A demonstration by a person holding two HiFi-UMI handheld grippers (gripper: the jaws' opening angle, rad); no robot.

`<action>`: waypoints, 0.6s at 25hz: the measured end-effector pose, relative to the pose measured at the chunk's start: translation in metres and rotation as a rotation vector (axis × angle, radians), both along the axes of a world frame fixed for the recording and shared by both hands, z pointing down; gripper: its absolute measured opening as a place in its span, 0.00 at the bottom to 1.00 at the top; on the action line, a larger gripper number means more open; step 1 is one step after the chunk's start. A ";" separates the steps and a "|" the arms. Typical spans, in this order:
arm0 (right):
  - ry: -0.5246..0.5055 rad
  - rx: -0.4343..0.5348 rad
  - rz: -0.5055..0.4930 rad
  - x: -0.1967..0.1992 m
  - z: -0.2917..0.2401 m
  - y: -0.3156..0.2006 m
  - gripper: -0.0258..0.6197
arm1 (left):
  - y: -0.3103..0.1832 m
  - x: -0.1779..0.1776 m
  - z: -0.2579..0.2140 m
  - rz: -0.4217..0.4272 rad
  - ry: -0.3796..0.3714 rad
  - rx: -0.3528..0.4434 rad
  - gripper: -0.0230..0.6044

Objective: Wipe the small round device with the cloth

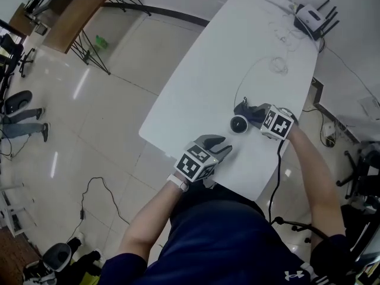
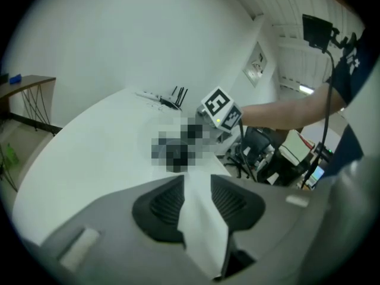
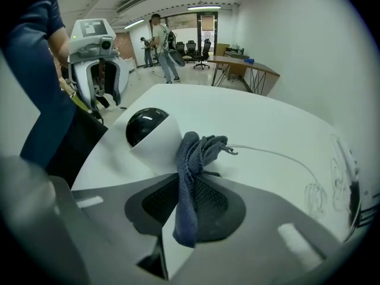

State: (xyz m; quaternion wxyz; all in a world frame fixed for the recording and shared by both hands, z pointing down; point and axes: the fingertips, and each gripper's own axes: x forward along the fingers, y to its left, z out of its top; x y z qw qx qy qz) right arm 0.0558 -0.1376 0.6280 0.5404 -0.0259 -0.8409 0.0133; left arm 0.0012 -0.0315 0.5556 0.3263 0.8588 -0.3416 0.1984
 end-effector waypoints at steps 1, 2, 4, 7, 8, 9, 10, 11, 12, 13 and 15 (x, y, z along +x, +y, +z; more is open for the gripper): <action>0.003 -0.011 0.025 0.002 0.001 0.007 0.15 | -0.001 -0.002 0.003 0.005 -0.011 0.001 0.26; 0.008 -0.018 0.056 0.005 0.001 0.012 0.15 | -0.002 -0.002 0.007 0.017 -0.025 0.001 0.26; 0.021 -0.037 0.141 0.012 0.004 0.021 0.15 | -0.005 0.000 0.014 0.050 -0.044 -0.011 0.26; 0.029 -0.089 0.295 0.024 0.010 0.034 0.15 | -0.008 0.007 0.013 0.106 -0.036 -0.058 0.26; 0.024 -0.110 0.355 0.026 0.009 0.039 0.15 | -0.010 0.007 0.014 0.126 -0.047 -0.064 0.26; 0.015 -0.133 0.419 0.027 0.008 0.044 0.15 | -0.012 0.006 0.015 0.146 -0.065 -0.066 0.26; 0.003 -0.160 0.482 0.028 0.007 0.050 0.15 | -0.014 0.004 0.019 0.163 -0.082 -0.068 0.26; -0.012 -0.192 0.542 0.029 0.007 0.055 0.15 | -0.016 0.002 0.023 0.174 -0.095 -0.070 0.26; -0.029 -0.225 0.595 0.029 0.007 0.062 0.15 | -0.017 0.001 0.027 0.182 -0.101 -0.075 0.26; -0.049 -0.260 0.642 0.028 0.007 0.069 0.15 | -0.018 0.000 0.031 0.187 -0.102 -0.082 0.26; -0.085 -0.328 0.716 0.026 0.008 0.085 0.15 | -0.019 0.000 0.037 0.194 -0.093 -0.102 0.26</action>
